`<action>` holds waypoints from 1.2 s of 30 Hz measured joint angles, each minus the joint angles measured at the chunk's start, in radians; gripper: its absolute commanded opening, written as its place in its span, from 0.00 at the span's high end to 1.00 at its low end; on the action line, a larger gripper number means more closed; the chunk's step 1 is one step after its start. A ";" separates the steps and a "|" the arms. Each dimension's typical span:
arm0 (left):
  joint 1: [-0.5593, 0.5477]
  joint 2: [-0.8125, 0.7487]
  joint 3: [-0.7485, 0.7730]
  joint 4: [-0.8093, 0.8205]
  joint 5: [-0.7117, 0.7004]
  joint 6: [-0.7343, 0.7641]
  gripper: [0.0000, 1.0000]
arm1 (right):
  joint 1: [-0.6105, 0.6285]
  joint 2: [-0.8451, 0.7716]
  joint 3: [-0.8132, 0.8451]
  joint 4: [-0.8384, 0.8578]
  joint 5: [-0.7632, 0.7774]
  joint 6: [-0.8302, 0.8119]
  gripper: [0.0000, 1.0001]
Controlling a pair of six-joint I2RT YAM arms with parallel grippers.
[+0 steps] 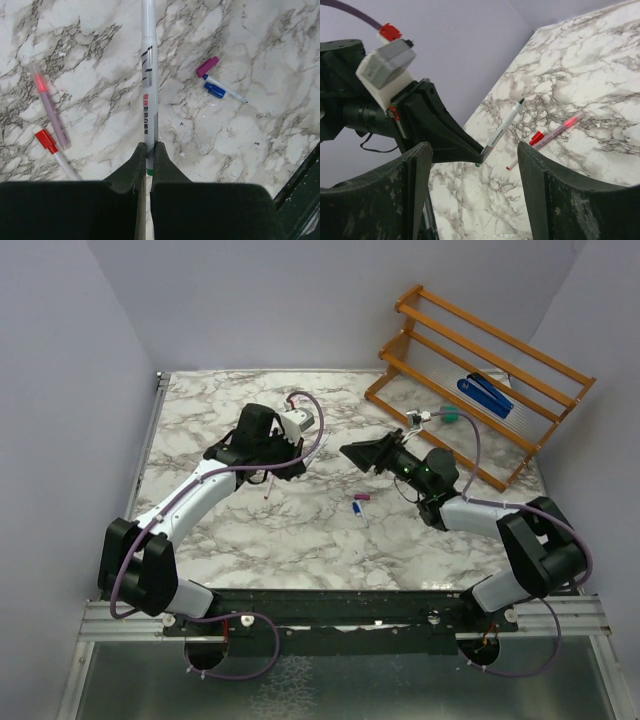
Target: Insert the pens into the pen caps
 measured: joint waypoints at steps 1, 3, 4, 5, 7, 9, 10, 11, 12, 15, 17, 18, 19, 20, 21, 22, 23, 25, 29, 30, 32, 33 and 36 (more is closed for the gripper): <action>0.000 -0.014 -0.002 0.010 0.021 -0.005 1.00 | 0.000 0.016 0.000 0.015 0.000 0.023 0.30; 0.000 -0.027 -0.008 0.028 0.047 -0.015 1.00 | 0.000 0.058 0.003 0.054 -0.004 0.062 0.33; 0.000 -0.032 -0.011 0.037 0.061 -0.018 1.00 | 0.000 0.083 0.005 0.076 -0.007 0.079 0.35; 0.000 -0.035 -0.016 0.042 0.073 -0.021 1.00 | 0.000 0.111 0.007 0.097 -0.012 0.098 0.36; 0.000 -0.042 -0.027 0.054 0.092 -0.026 1.00 | 0.000 0.169 0.014 0.135 -0.021 0.131 0.38; 0.000 -0.049 -0.040 0.064 0.113 -0.033 1.00 | 0.000 0.217 0.019 0.161 -0.029 0.156 0.38; 0.000 -0.052 -0.046 0.071 0.123 -0.037 1.00 | 0.001 0.234 0.022 0.168 -0.033 0.164 0.38; 0.000 -0.053 -0.050 0.075 0.130 -0.040 1.00 | 0.003 0.245 0.026 0.169 -0.037 0.169 0.38; 0.000 -0.054 -0.052 0.079 0.136 -0.042 1.00 | 0.006 0.251 0.032 0.168 -0.039 0.170 0.38; 0.000 -0.055 -0.058 0.091 0.153 -0.046 1.00 | 0.019 0.254 0.065 0.170 -0.042 0.169 0.38; 0.000 -0.055 -0.060 0.096 0.160 -0.048 1.00 | 0.028 0.254 0.089 0.171 -0.043 0.167 0.38; 0.000 -0.055 -0.060 0.098 0.164 -0.049 1.00 | 0.032 0.254 0.098 0.175 -0.043 0.166 0.38; 0.000 -0.055 -0.060 0.101 0.167 -0.050 1.00 | 0.034 0.254 0.103 0.178 -0.043 0.165 0.38; 0.000 -0.055 -0.060 0.103 0.169 -0.051 1.00 | 0.039 0.256 0.107 0.179 -0.043 0.164 0.38; 0.000 -0.055 -0.060 0.103 0.171 -0.051 1.00 | 0.041 0.261 0.111 0.180 -0.044 0.162 0.38; 0.000 -0.055 -0.060 0.103 0.172 -0.051 1.00 | 0.046 0.267 0.116 0.180 -0.045 0.161 0.39; 0.000 -0.055 -0.060 0.104 0.173 -0.052 1.00 | 0.048 0.274 0.119 0.180 -0.045 0.159 0.39; 0.000 -0.055 -0.062 0.108 0.174 -0.052 1.00 | 0.054 0.287 0.124 0.179 -0.045 0.154 0.44; 0.000 -0.055 -0.063 0.110 0.177 -0.052 1.00 | 0.064 0.304 0.138 0.177 -0.047 0.143 0.67; 0.000 -0.055 -0.063 0.110 0.178 -0.052 1.00 | 0.066 0.307 0.142 0.177 -0.048 0.142 0.80; 0.000 -0.055 -0.063 0.113 0.181 -0.052 1.00 | 0.067 0.318 0.154 0.179 -0.051 0.141 0.99; 0.000 -0.055 -0.063 0.116 0.183 -0.051 1.00 | 0.068 0.322 0.158 0.179 -0.053 0.140 0.99; 0.002 -0.054 -0.069 0.120 0.185 -0.051 0.98 | 0.071 0.343 0.171 0.200 -0.070 0.157 0.99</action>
